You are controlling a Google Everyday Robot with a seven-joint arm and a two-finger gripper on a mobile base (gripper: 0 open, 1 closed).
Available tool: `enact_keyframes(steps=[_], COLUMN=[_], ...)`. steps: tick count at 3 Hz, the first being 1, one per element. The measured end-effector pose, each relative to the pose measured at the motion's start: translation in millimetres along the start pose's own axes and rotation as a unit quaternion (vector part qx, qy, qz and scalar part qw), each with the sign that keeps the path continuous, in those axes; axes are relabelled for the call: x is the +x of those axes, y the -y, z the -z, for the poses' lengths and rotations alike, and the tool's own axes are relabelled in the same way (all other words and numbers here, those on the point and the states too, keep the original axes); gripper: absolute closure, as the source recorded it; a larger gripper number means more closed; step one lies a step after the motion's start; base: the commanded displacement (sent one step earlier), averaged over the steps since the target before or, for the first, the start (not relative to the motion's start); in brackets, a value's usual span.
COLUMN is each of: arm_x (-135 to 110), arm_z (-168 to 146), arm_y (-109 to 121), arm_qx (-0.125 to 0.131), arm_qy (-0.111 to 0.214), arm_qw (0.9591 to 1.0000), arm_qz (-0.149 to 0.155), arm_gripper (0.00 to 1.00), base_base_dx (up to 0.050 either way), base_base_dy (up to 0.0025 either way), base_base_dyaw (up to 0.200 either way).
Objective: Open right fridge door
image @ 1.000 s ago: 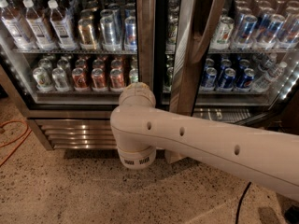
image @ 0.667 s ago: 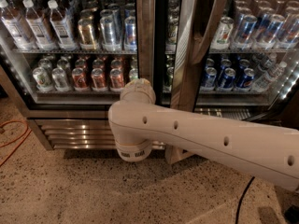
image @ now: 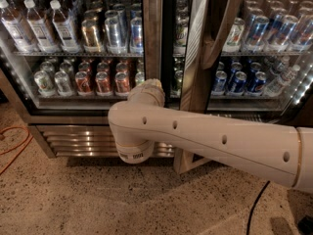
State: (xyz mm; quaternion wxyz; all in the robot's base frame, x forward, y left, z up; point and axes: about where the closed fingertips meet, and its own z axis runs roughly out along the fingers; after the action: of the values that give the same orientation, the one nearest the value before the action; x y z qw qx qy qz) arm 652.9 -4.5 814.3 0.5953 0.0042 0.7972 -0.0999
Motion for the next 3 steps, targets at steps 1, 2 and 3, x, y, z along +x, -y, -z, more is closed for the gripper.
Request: enact_keyframes(steps=[1,2,3], arm_x=[10,25,25], arm_z=[7,28,28], arm_y=[16,40,40], arm_qx=[0.041,0.085,0.085], arm_qy=[-0.011,-0.025,-0.025], arm_qw=[0.9991,0.996,0.996], arm_qz=[0.002,-0.009,-0.009], arm_gripper=[1.0,1.0,1.0], base_base_dx=[0.0,0.0,0.0], base_base_dy=[0.0,0.0,0.0], base_base_dyaw=[0.0,0.0,0.0])
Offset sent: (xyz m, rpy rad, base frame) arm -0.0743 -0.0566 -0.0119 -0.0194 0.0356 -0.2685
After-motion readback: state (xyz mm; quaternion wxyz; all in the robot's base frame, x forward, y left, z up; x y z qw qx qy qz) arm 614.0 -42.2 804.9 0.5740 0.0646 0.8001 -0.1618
